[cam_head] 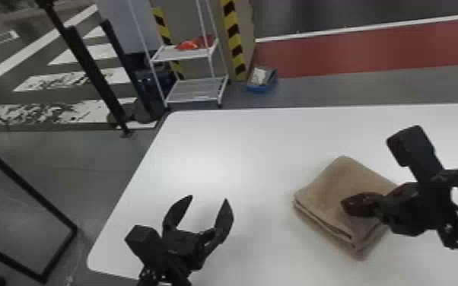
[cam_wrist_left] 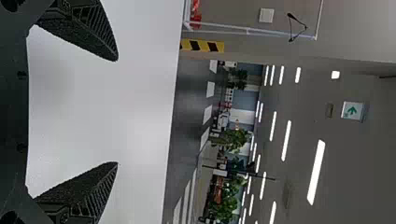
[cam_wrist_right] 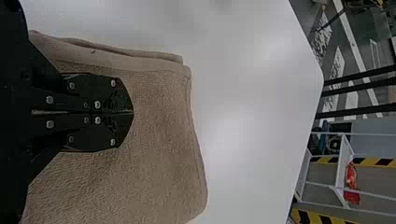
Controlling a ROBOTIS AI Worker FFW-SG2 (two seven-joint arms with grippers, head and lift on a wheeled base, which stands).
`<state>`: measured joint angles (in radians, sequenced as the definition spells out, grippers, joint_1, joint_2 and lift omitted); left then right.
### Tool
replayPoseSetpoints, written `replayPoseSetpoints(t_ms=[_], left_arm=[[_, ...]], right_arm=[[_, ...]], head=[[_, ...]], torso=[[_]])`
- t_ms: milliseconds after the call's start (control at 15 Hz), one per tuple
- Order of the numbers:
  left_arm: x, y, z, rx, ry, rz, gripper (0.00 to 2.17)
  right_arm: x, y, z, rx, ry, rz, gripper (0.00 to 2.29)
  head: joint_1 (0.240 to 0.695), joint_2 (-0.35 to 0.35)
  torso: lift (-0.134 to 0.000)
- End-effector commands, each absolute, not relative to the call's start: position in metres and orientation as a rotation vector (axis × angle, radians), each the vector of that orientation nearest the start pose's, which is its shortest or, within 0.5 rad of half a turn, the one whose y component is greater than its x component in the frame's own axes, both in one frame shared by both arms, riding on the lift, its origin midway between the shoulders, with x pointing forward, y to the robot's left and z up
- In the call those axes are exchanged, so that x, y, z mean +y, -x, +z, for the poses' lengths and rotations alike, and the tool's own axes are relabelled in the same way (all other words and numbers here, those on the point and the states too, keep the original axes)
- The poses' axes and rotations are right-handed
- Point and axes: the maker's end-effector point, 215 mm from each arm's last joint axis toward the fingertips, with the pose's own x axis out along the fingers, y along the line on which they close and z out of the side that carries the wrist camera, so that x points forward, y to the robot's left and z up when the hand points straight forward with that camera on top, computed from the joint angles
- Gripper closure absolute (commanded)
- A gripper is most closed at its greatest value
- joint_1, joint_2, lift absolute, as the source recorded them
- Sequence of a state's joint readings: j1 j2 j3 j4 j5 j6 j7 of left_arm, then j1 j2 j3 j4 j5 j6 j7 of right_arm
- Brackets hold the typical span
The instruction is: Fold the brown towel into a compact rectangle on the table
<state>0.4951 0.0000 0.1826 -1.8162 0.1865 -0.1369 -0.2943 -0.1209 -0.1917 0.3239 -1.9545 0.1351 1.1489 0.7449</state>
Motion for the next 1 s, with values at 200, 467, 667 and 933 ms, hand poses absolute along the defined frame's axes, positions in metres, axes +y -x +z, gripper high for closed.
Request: replayPoseSetpoints(t_ms=[200, 467, 667, 933], left_arm=[[0.278, -0.427, -0.411, 0.084, 0.118, -0.092, 0.08], [0.274, -0.432, -0.411, 0.080, 0.122, -0.097, 0.08], [0.269, -0.433, -0.410, 0.079, 0.124, -0.105, 0.08], [0.273, -0.429, -0.414, 0.087, 0.121, -0.100, 0.08]], right_arm=[[-0.150, -0.448, -0.398, 0.816, 0.004, 0.709, 1.96], [-0.184, -0.450, -0.407, 0.847, 0.002, 0.632, 1.96], [-0.161, -0.464, -0.434, 0.906, 0.031, 0.643, 1.96], [-0.112, -0.493, -0.441, 0.887, 0.098, 0.681, 1.96]], head=[[0.695, 0.223], [0.695, 0.154], [0.695, 0.117], [0.695, 0.154]], torso=[[-0.123], [-0.123], [-0.123], [-0.123]])
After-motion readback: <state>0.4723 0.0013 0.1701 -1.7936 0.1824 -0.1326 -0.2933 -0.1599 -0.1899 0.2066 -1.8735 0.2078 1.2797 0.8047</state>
